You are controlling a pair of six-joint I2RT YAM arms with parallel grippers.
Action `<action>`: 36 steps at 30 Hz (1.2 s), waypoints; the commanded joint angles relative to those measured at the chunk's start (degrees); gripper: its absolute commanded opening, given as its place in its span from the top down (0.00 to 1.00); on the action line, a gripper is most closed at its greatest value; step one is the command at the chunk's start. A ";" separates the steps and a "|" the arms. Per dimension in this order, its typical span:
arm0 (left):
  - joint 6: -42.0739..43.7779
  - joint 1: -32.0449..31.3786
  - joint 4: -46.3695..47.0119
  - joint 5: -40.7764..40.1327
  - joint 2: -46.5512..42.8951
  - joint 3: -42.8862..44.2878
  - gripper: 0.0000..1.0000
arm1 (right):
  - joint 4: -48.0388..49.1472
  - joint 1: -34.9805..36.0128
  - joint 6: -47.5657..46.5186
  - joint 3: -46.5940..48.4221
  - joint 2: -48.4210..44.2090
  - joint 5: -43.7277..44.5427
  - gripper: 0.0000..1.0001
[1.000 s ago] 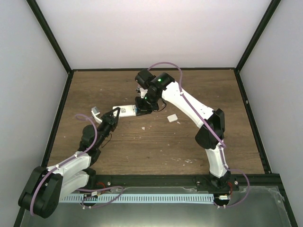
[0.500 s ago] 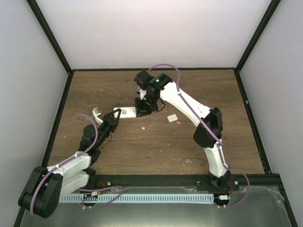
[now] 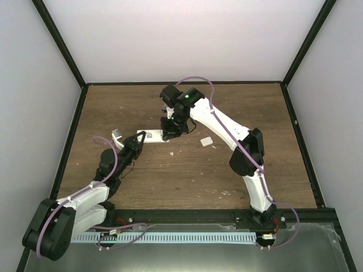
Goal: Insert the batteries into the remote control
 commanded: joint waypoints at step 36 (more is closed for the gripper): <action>-15.33 0.37 -8.68 6.02 -4.77 7.08 1.00 | 53.94 -2.67 -13.05 -47.50 -42.80 8.07 0.04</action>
